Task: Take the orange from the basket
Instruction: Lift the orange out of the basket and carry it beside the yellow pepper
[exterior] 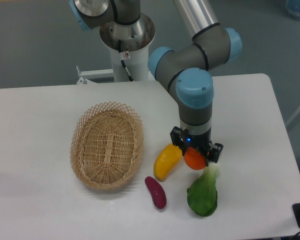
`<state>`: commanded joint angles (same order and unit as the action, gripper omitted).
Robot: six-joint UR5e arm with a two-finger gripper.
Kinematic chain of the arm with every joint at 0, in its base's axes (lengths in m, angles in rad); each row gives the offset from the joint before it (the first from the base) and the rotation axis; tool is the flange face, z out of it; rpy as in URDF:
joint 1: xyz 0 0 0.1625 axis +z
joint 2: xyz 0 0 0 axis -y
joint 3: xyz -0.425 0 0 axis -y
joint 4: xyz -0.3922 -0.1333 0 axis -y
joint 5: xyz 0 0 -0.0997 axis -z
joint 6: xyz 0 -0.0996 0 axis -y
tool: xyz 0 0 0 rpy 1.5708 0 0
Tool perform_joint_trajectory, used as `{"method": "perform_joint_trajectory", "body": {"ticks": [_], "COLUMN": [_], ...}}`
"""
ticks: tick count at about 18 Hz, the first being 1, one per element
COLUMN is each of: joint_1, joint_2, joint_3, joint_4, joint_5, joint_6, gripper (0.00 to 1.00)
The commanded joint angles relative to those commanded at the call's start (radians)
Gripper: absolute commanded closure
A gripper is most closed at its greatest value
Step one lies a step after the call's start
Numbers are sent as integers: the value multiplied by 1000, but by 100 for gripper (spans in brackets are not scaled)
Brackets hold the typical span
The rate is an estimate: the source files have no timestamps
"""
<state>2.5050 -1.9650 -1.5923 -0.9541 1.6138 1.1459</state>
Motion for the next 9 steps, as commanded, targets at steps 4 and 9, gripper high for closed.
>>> {"method": "perform_joint_trajectory", "body": {"ticks": [4,9], "joint_1": [12,12], "joint_2": [-2,-2], "joint_3": [0,-6], "joint_4": [2,3], "joint_5": [2,2], "joint_6": [15,25], "gripper": [63,62]}}
